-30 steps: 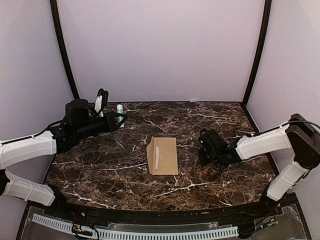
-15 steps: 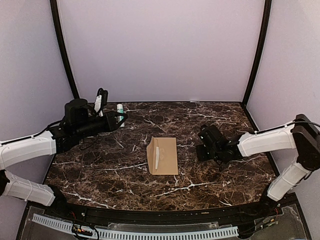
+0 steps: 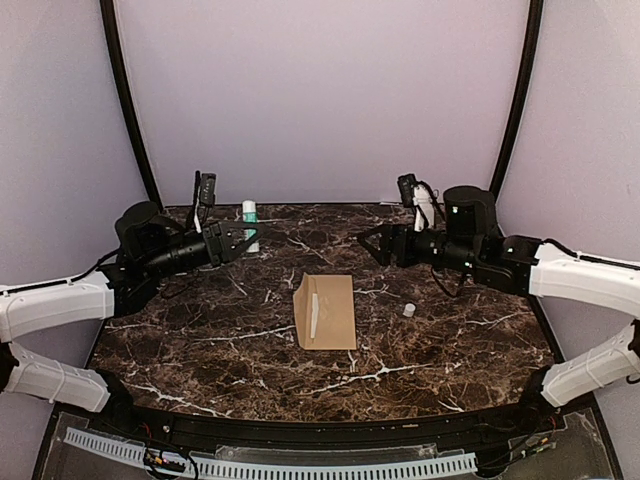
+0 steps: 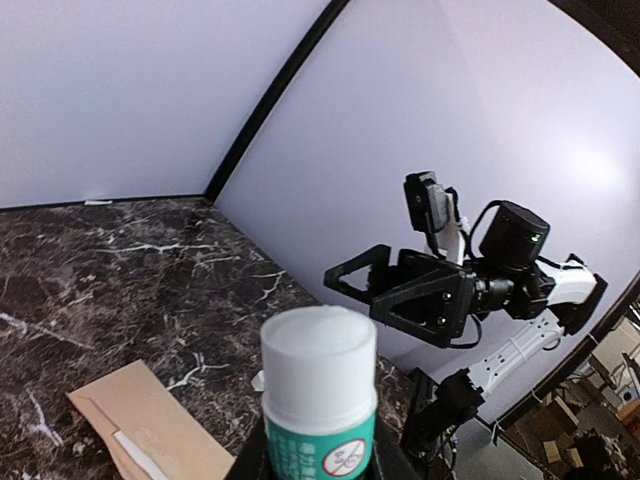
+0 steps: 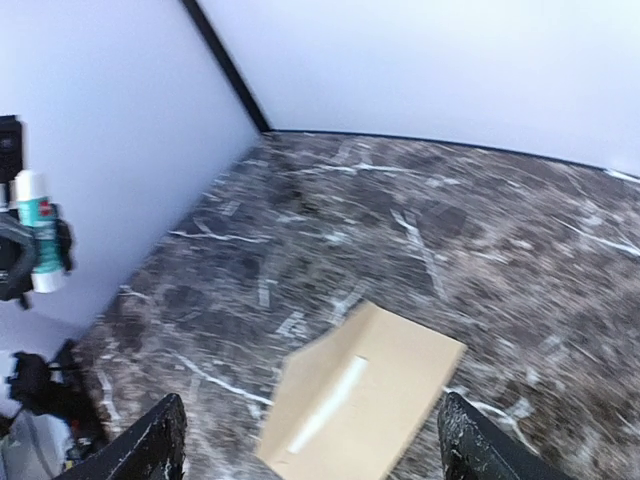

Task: Place the letter into the envelope and seal it
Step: Place the solid glue cap at the center of the board, then unscrew the solid glue.

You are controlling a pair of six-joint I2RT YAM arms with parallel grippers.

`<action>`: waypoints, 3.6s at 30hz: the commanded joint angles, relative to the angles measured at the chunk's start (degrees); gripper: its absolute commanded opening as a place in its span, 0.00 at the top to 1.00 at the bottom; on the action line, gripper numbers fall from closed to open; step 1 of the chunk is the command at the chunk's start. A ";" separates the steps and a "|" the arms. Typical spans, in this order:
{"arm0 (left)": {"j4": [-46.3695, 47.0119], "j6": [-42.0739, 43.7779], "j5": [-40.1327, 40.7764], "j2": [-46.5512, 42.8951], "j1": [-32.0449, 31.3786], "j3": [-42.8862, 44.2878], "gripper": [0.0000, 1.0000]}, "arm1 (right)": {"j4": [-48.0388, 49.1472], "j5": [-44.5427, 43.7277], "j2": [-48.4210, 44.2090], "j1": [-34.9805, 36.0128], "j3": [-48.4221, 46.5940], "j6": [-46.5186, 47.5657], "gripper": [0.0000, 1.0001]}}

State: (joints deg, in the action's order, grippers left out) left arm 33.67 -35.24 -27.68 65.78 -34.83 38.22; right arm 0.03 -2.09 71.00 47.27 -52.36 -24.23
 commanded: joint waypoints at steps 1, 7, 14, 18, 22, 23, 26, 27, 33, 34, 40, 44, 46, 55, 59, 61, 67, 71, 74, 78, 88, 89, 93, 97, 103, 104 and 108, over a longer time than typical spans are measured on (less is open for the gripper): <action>14.10 0.70 -10.87 0.97 -2.01 2.01 0.99 | 17.15 22.86 2.68 1.72 -1.60 -4.10 0.18; 22.11 0.30 -11.44 5.03 -6.67 4.63 0.99 | 23.15 30.49 11.13 8.53 -9.65 -4.98 0.24; 31.13 -4.43 -10.30 8.72 -8.87 5.16 0.99 | 28.33 35.10 18.64 11.18 -14.28 -7.40 0.41; 32.07 -5.03 -9.45 8.99 -9.11 4.88 0.99 | 29.22 35.39 19.59 11.54 -14.42 -7.80 0.46; 30.88 -4.78 -9.55 8.84 -9.23 5.13 0.99 | 29.65 34.91 18.97 11.57 -13.83 -7.68 0.52; 30.30 -4.80 -9.68 8.84 -9.25 5.21 0.99 | 29.61 34.64 18.79 11.59 -13.76 -7.61 0.53; 29.68 -5.01 -10.33 8.97 -9.36 5.19 1.00 | 29.25 34.25 18.56 11.55 -13.83 -7.36 0.56; 29.23 -5.08 -10.44 8.99 -9.31 5.13 1.00 | 29.28 34.40 18.49 11.60 -13.82 -7.33 0.57; 27.47 -5.18 -11.48 9.09 -9.53 5.15 1.00 | 29.25 34.14 18.55 11.60 -14.07 -7.54 0.67; 27.21 -5.14 -11.55 9.17 -9.54 5.13 1.00 | 29.24 34.04 18.62 11.59 -14.13 -7.55 0.70; 25.84 -4.90 -12.06 9.62 -9.84 5.31 1.00 | 29.77 34.21 18.86 11.47 -13.99 -7.77 0.86; 23.66 -4.09 -11.36 9.21 -9.85 5.46 0.99 | 30.27 33.79 18.64 11.49 -13.21 -7.88 0.98; 22.59 -3.69 -10.67 8.74 -9.87 5.53 0.98 | 30.29 33.45 18.44 11.46 -12.86 -7.78 1.00; 17.14 -1.46 -6.61 6.83 -9.84 6.06 0.47 | 30.09 32.54 18.21 11.41 -12.21 -7.52 1.00; 15.84 -0.81 -5.53 6.14 -9.90 5.93 0.16 | 30.15 32.07 17.73 11.21 -11.69 -7.49 1.00; 15.27 -0.38 -5.25 5.59 -9.76 5.84 0.13 | 29.92 31.97 17.60 10.95 -11.59 -7.44 1.00; 12.79 1.34 -3.93 3.18 -9.04 5.92 0.09 | 28.27 33.00 17.83 10.56 -11.59 -7.18 1.00; 12.27 1.01 -4.08 2.39 -7.79 5.87 0.18 | 25.28 34.82 18.74 10.54 -13.01 -6.02 1.00; 12.37 0.68 -4.65 2.53 -7.54 5.89 0.28 | 23.63 35.76 19.13 10.50 -13.81 -5.32 1.00; 12.87 -0.39 -5.86 3.48 -7.53 6.16 0.41 | 21.91 36.43 19.54 10.54 -14.71 -4.44 1.00; 15.27 -2.54 -7.31 5.43 -7.49 6.06 0.81 | 18.53 32.88 19.49 10.55 -15.86 -2.82 1.00; 15.28 -2.54 -7.13 5.59 -7.47 6.07 0.85 | 17.80 31.72 19.47 10.60 -15.97 -2.65 1.00; 14.90 -2.04 -6.10 5.84 -7.53 5.99 1.00 | 13.92 25.04 19.57 10.71 -17.13 -1.98 1.00; 13.07 -0.56 -3.79 5.85 -7.53 5.68 1.00 | 10.59 16.60 20.10 11.59 -18.63 -1.70 1.00; 8.73 3.27 2.64 4.97 -8.30 5.34 1.00 | 4.83 -0.05 23.49 13.94 -23.76 -2.90 1.00; 8.27 3.61 4.04 4.73 -8.56 5.31 1.00 | 3.67 -2.51 24.23 14.36 -24.89 -3.22 1.00; 6.44 4.35 6.22 4.30 -8.65 5.22 1.00 | 0.24 -9.54 26.42 15.75 -28.66 -3.56 1.00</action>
State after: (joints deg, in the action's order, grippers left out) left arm 41.93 -32.71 -21.45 72.10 -41.82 43.07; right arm 2.37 3.46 94.85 62.37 -76.44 -26.50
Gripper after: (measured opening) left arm 0.217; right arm 0.193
